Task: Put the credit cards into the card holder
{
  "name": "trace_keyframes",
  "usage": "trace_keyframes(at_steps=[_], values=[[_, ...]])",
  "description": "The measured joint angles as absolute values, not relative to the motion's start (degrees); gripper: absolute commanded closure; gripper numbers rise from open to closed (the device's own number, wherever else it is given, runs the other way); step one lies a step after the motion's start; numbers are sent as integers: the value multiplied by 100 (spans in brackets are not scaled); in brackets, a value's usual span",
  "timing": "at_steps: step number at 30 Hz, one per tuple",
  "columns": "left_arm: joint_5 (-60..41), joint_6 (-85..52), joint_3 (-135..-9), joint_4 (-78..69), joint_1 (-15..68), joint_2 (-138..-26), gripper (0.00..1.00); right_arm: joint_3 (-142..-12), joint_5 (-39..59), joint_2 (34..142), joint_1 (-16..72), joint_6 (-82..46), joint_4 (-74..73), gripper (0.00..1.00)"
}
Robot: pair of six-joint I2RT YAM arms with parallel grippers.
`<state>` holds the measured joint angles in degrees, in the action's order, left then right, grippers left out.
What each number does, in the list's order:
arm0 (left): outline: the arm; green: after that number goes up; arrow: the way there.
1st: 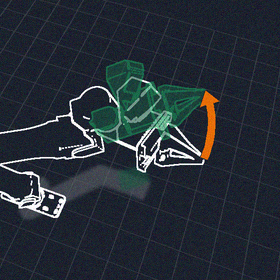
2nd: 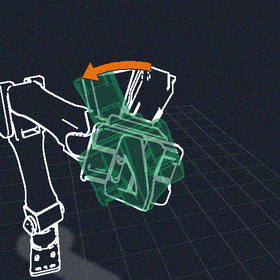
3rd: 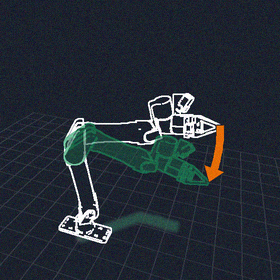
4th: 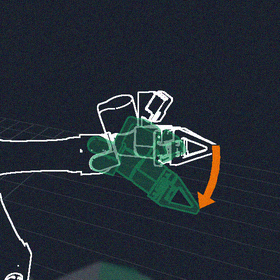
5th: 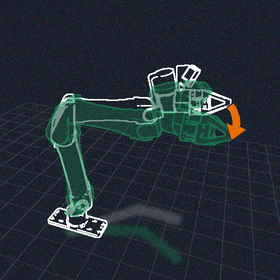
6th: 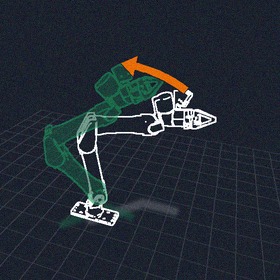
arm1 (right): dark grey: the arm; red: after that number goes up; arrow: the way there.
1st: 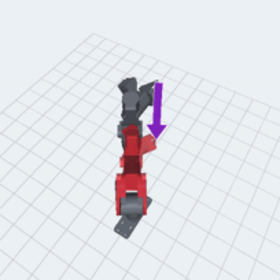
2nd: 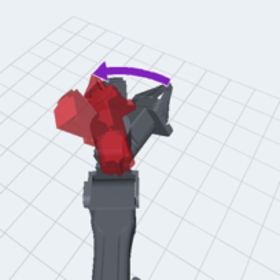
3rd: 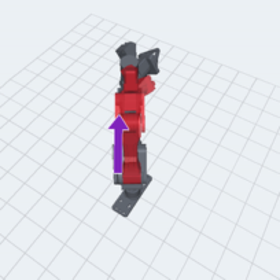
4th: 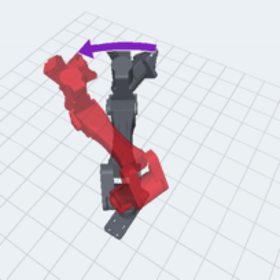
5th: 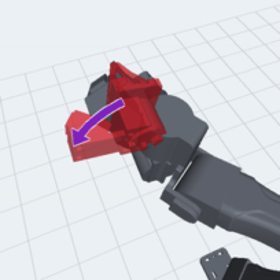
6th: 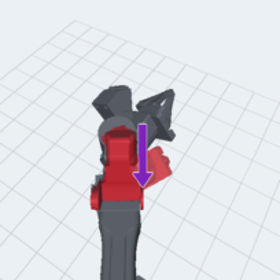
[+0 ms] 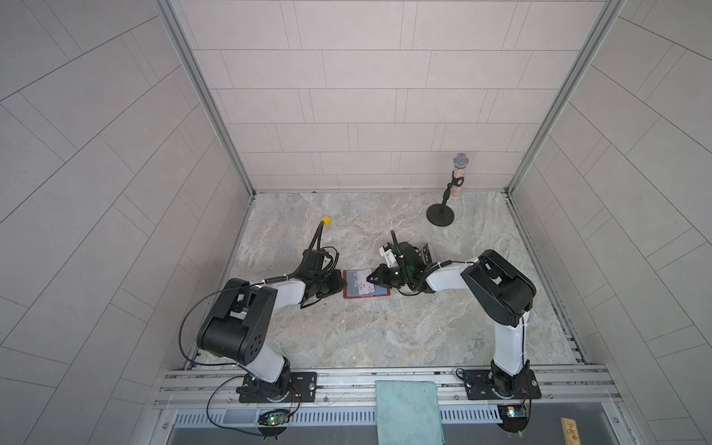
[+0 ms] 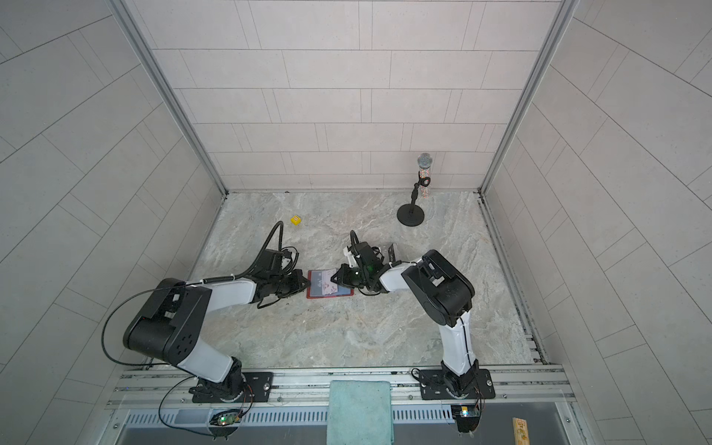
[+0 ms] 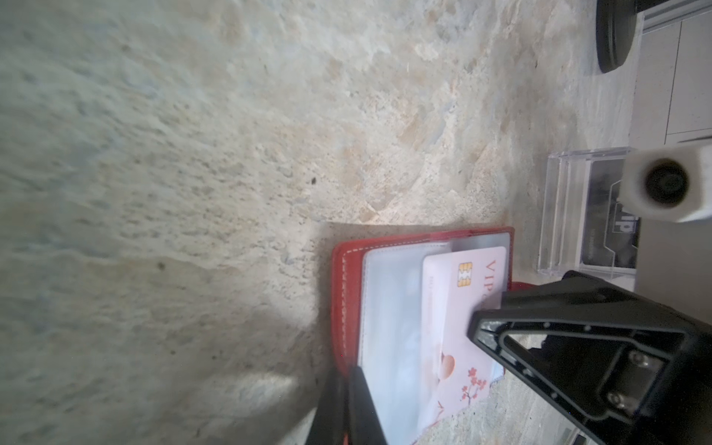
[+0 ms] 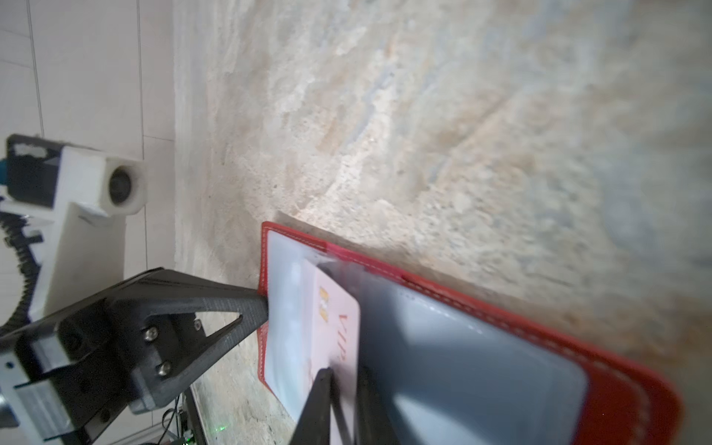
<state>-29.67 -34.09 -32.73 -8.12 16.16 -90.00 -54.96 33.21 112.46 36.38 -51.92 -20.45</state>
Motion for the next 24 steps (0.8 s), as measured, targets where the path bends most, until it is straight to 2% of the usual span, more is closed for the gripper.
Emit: trace_keyframes(at_steps=[17, 24], values=[[-3017, -3411, -3253, -805, 1616, -8991, 100, -5815, 2862, 10912, 3798, -4615, -991, 52], [-3024, -3409, -3242, -764, 1616, -8954, 100, -6016, 2512, 10796, 3892, -4289, -351, 51]])
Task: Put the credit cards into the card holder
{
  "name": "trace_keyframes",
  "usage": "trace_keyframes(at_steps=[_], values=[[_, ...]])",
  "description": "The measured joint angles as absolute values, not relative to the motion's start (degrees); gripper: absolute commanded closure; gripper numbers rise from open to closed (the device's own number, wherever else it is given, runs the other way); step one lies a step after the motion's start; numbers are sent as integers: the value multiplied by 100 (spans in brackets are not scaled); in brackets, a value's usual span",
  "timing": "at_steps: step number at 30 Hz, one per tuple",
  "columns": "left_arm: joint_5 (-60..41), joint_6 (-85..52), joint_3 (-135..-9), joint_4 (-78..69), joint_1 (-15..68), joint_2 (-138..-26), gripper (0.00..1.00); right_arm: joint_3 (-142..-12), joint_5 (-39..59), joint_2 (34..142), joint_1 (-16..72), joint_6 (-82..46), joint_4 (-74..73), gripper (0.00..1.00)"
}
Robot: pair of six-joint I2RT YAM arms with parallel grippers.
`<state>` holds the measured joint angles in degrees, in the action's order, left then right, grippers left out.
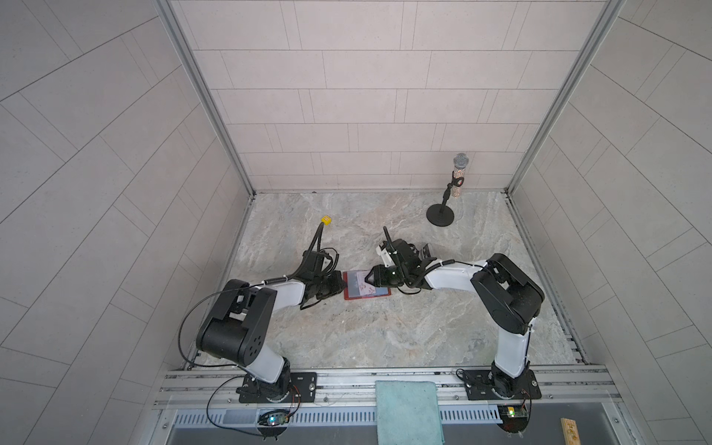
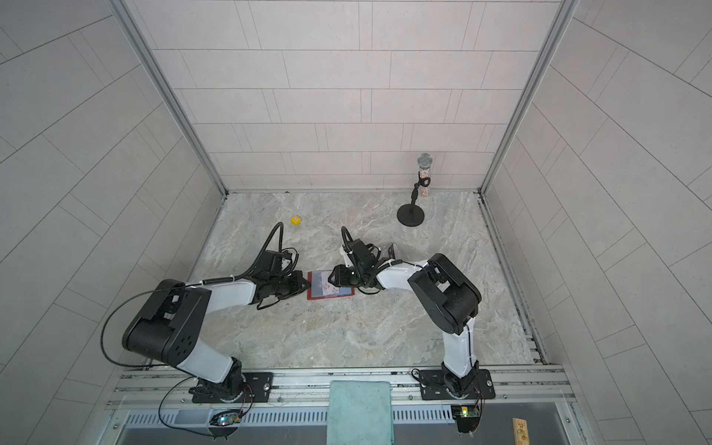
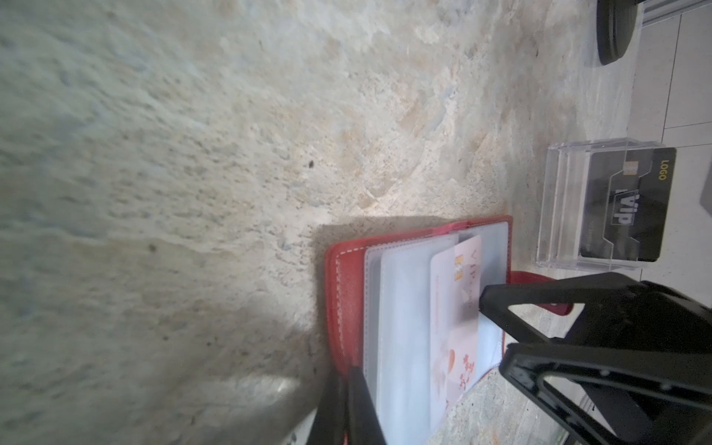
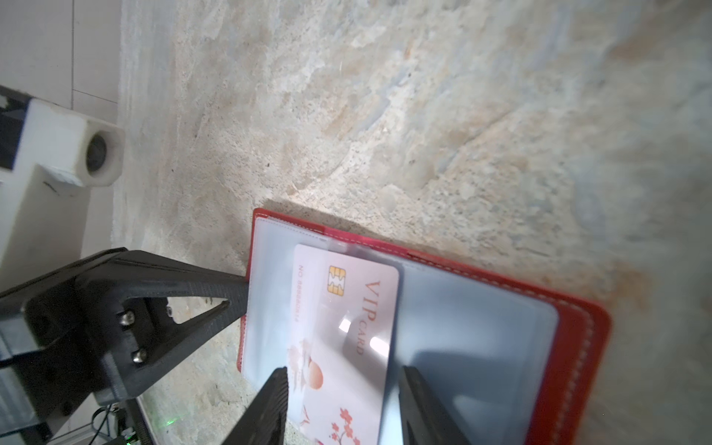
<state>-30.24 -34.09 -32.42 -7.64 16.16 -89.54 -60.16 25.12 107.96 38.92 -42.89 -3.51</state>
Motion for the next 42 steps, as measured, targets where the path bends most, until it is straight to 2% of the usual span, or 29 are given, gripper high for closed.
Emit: trace_keyframes(at_steps=[8, 12, 14, 21, 25, 42], values=[[-3048, -3409, -3242, -722, 1616, -8954, 100, -6331, 1879, 10652, 4064, -3809, 609, 51], [-3055, -3409, -3242, -720, 1616, -8954, 100, -6473, 1518, 10628, 4158, -3621, 980, 61], [-3059, -3409, -3242, -718, 1616, -8952, 100, -6536, 1354, 10628, 4200, -3548, 1162, 62], [-3068, -3409, -3242, -696, 1616, -8945, 100, -6853, 838, 10630, 4386, -3354, 1693, 78], [-3068, -3409, -3242, -692, 1616, -8943, 100, -6945, 648, 10685, 4434, -3312, 1859, 84], [-3079, -3409, -3242, -681, 1616, -8941, 100, -7299, 469, 11135, 4532, -3304, 2132, 86]])
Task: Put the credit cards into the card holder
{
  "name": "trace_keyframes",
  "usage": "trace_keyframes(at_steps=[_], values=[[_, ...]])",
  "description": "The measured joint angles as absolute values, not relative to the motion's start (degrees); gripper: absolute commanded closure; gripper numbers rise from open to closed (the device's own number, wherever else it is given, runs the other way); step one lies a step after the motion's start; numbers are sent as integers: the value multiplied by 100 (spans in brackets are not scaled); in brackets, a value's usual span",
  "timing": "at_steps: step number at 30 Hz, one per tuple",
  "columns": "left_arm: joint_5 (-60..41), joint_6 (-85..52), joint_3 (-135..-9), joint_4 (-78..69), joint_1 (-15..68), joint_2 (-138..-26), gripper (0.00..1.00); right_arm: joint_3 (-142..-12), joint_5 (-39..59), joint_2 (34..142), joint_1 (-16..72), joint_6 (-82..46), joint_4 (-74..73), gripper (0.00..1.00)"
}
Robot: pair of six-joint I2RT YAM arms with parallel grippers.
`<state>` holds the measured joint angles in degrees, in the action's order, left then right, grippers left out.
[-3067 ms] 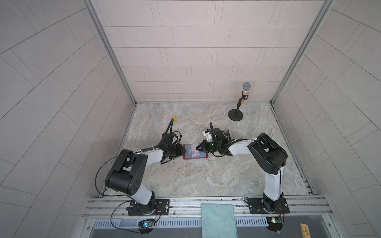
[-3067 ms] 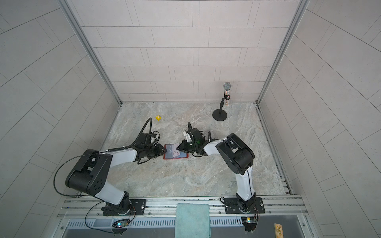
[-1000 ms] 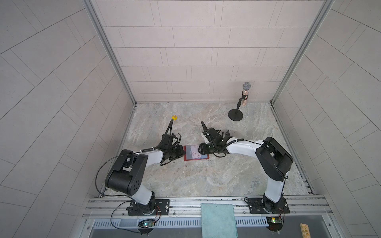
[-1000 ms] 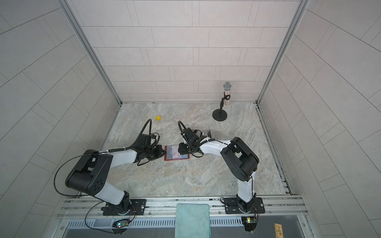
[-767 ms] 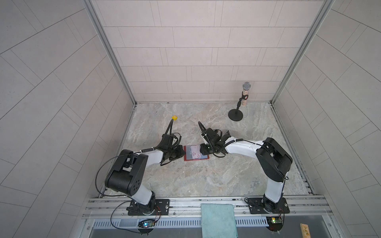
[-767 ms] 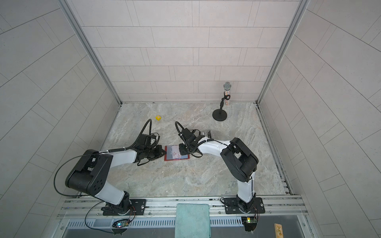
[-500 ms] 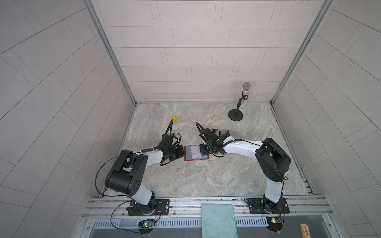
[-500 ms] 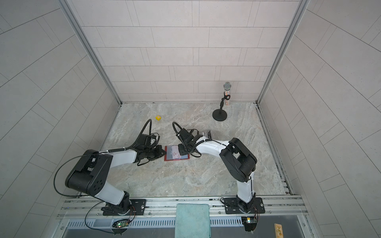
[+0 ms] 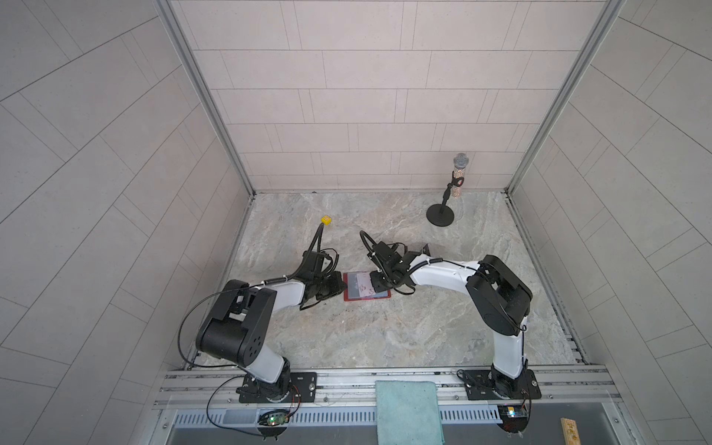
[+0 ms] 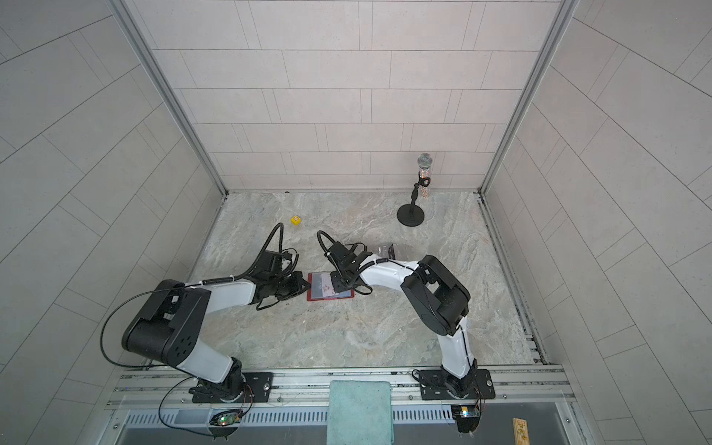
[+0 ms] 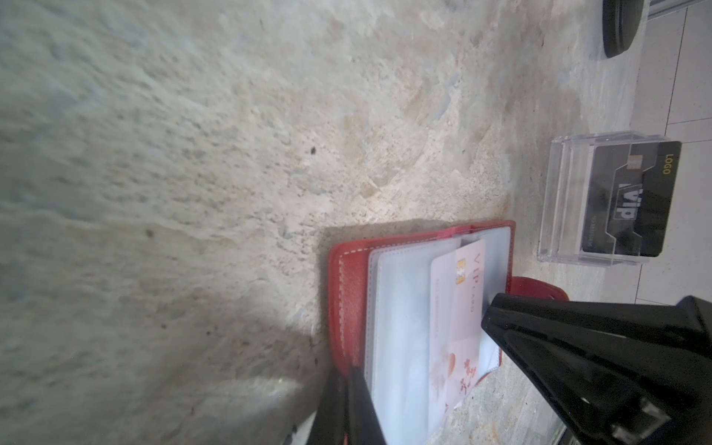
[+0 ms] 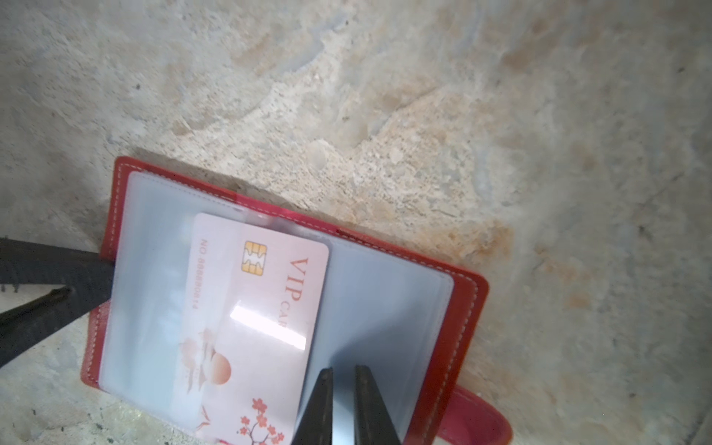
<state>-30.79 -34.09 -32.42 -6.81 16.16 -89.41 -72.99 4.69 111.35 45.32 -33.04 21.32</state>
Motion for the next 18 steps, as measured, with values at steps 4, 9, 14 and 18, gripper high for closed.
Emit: trace_keyframes(at_steps=[4, 9, 14, 18], values=[[-3081, -3406, -3242, -681, 1616, -8941, 100, -7356, 495, 11192, 4539, -3304, 2132, 86], [-3081, -3409, -3242, -679, 1616, -8936, 100, -7365, 609, 11218, 4539, -3312, 2082, 87], [-3081, -3409, -3242, -676, 1616, -8936, 100, -7365, 799, 11251, 4539, -3350, 1962, 87], [-3081, -3409, -3242, -676, 1616, -8936, 100, -7365, 956, 11281, 4536, -3389, 1837, 88]])
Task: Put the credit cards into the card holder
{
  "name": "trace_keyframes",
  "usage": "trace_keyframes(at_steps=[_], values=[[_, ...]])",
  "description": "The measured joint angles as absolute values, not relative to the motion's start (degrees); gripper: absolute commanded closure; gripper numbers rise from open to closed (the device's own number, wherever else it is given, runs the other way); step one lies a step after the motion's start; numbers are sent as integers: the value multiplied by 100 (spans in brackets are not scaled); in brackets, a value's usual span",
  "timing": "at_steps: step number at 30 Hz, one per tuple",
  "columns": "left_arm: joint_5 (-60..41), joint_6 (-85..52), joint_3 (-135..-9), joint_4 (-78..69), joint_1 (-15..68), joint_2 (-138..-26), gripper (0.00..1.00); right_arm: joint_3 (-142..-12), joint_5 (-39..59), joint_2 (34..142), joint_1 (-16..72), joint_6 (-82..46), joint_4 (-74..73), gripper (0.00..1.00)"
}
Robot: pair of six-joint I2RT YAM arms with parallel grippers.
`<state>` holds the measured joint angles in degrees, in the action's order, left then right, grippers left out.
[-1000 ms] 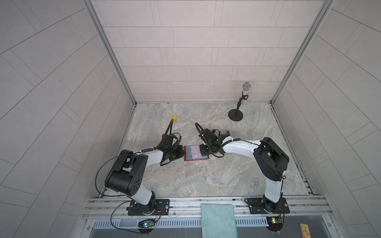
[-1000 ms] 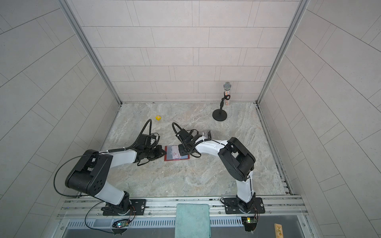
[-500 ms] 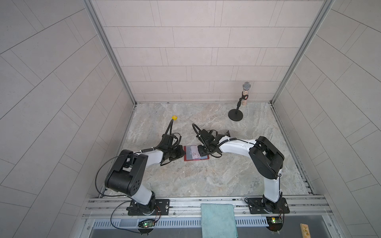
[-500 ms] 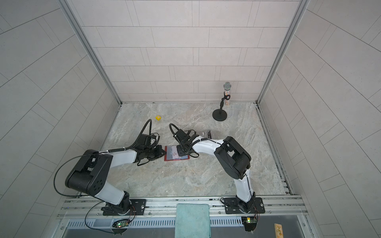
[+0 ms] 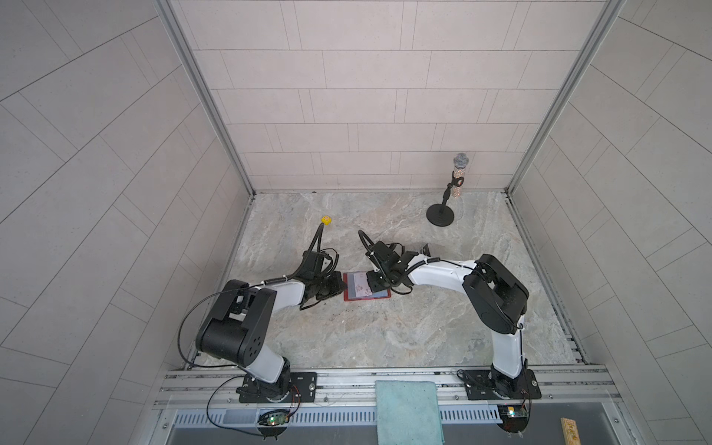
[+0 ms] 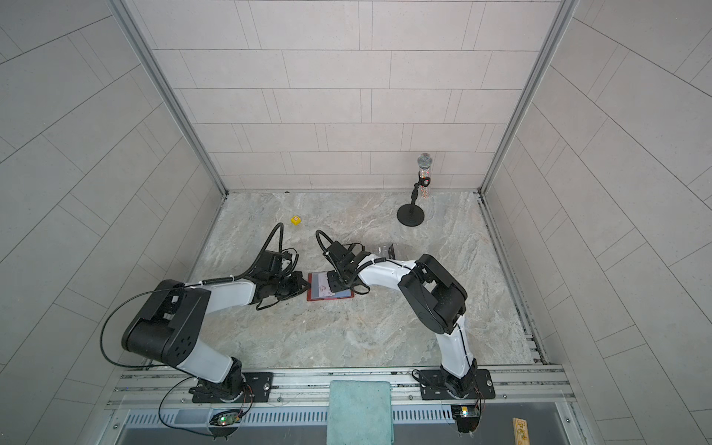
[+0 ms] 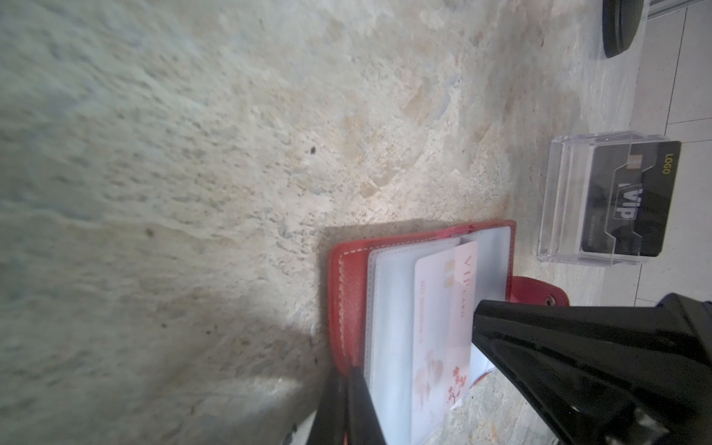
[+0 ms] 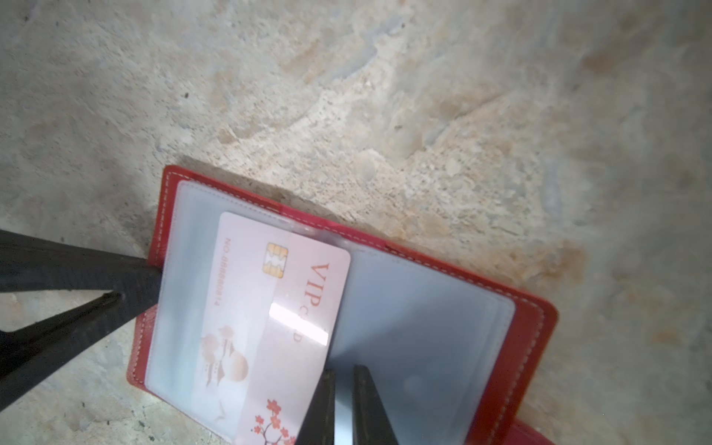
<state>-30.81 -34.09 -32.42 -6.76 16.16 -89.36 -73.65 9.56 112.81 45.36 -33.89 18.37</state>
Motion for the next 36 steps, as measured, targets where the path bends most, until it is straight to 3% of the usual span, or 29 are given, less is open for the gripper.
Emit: trace_keyframes(at_steps=[21, 28, 36], values=[[-3083, -3402, -3247, -615, 1616, -8914, 100, -7244, 1747, 11367, 4519, -3605, 1251, 87], [-2995, -3262, -3424, -141, 1619, -8764, 74, -6956, 1597, 10947, 4453, -3555, 1330, 82], [-2847, -3052, -3881, 478, 1627, -8392, 67, -6853, 1411, 10339, 4130, -3378, 1461, 80]])
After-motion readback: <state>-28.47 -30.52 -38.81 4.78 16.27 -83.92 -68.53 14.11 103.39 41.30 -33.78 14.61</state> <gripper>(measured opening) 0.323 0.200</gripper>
